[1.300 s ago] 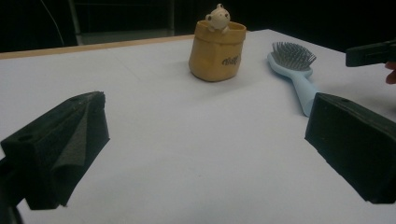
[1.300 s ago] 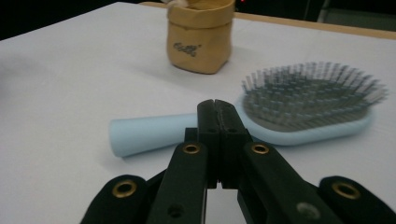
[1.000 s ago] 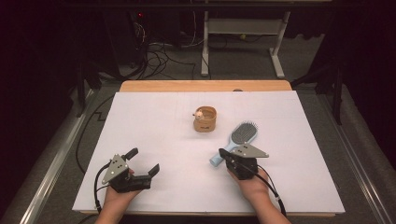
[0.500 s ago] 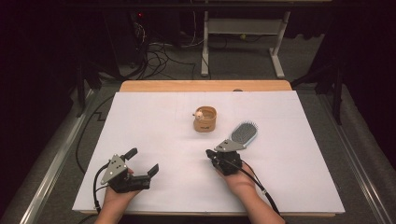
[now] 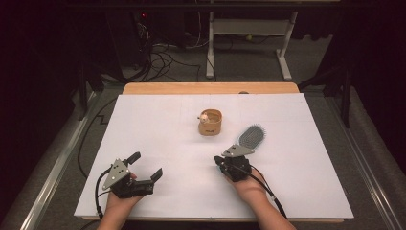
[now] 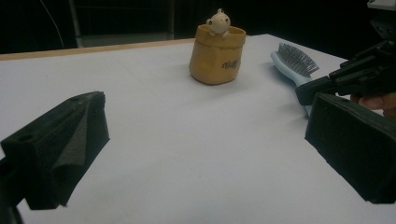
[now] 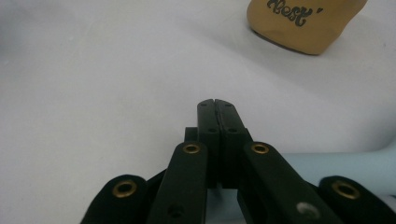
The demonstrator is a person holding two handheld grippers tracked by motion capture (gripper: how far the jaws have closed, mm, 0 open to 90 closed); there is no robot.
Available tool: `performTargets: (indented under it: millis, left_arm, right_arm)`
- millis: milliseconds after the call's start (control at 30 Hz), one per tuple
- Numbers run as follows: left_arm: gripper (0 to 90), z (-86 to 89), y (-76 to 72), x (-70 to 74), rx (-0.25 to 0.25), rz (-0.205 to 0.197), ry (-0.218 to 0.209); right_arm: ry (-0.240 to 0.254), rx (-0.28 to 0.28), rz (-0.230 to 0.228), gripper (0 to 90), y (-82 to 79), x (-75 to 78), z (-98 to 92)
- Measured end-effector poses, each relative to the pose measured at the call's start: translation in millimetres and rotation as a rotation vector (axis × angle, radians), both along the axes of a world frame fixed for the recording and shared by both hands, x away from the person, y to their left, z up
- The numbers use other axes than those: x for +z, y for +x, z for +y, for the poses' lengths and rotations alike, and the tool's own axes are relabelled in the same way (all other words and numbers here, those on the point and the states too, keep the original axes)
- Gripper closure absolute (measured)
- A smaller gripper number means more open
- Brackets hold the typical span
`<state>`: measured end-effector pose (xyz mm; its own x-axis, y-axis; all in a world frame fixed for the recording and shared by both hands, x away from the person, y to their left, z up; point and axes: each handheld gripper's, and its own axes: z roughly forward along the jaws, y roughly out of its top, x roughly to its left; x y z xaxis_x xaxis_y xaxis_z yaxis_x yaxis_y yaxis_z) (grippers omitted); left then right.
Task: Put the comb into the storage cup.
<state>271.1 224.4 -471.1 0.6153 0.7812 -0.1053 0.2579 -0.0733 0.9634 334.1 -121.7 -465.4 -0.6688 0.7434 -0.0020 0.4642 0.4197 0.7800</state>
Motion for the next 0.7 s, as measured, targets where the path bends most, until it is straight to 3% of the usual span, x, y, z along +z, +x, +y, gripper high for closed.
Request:
performTargets:
  millis: [700]
  left_arm:
    - [0.7, 0.2, -0.4, 0.3, -0.005, -0.003, -0.003]
  right_arm:
    - [-0.04, 0.024, 0.007, 90.0, -25.7, 6.8, -39.2]
